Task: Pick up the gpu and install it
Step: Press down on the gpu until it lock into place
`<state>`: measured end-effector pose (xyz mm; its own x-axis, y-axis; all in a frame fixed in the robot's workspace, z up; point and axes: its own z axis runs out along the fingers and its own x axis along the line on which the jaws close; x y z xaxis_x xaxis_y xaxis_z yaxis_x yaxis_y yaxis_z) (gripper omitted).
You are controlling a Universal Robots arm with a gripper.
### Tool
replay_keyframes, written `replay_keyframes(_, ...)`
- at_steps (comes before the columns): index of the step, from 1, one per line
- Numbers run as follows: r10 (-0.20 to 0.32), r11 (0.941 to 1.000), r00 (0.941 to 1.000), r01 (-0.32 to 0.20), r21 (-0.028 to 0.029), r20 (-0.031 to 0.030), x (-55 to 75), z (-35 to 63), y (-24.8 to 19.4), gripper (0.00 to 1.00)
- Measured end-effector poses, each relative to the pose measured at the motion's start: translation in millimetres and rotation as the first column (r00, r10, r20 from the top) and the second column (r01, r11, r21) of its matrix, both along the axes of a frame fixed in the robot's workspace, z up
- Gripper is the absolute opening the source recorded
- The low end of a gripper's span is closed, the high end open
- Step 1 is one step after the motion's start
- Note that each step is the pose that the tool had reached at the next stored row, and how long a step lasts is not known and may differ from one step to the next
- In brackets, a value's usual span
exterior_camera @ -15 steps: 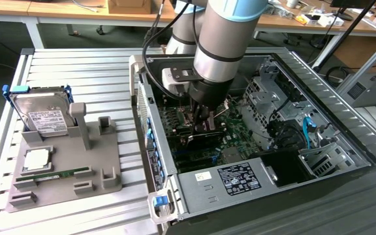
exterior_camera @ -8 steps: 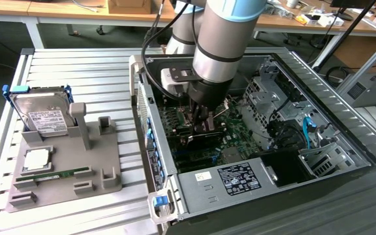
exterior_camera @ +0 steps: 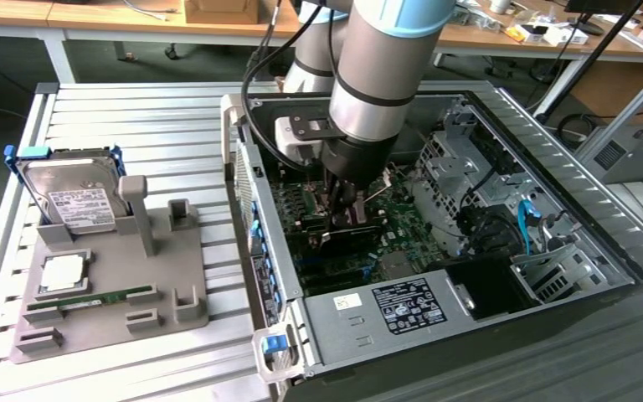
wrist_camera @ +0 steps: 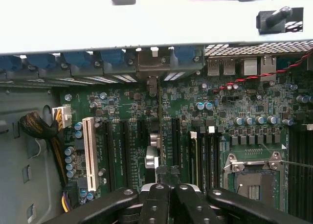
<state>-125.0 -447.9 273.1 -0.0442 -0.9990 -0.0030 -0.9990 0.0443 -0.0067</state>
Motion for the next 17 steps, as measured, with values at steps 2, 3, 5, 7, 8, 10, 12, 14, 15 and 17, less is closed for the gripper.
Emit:
replay_keyframes(2,0.000,1.0000,1.0000,0.000,0.0013,0.0006,0.1,-1.0,0.0,0.11)
replay_keyframes(3,0.000,1.0000,1.0000,0.000,0.0010,0.0002,0.0,-1.0,0.0,0.11)
replay_keyframes(5,0.000,1.0000,1.0000,0.000,0.0010,0.0002,0.0,-1.0,0.0,0.11)
replay_keyframes(7,0.000,1.0000,1.0000,0.000,0.0008,0.0001,0.0,-1.0,0.0,0.11)
replay_keyframes(8,0.000,1.0000,1.0000,0.000,0.0009,0.0001,0.0,-1.0,0.0,0.11)
replay_keyframes(10,0.000,1.0000,1.0000,0.000,0.0009,0.0001,0.0,-1.0,0.0,0.11)
replay_keyframes(12,0.000,1.0000,1.0000,0.000,0.0009,0.0001,-0.3,-0.9,0.0,0.11)
replay_keyframes(14,0.000,1.0000,1.0000,0.000,0.0012,0.0002,-0.9,-0.9,0.0,0.11)
replay_keyframes(15,0.000,1.0000,1.0000,0.000,0.0013,0.0003,-1.1,-1.0,0.0,0.11)
replay_keyframes(17,0.000,1.0000,1.0000,0.000,0.0016,0.0005,-2.1,-1.0,-0.2,0.11)
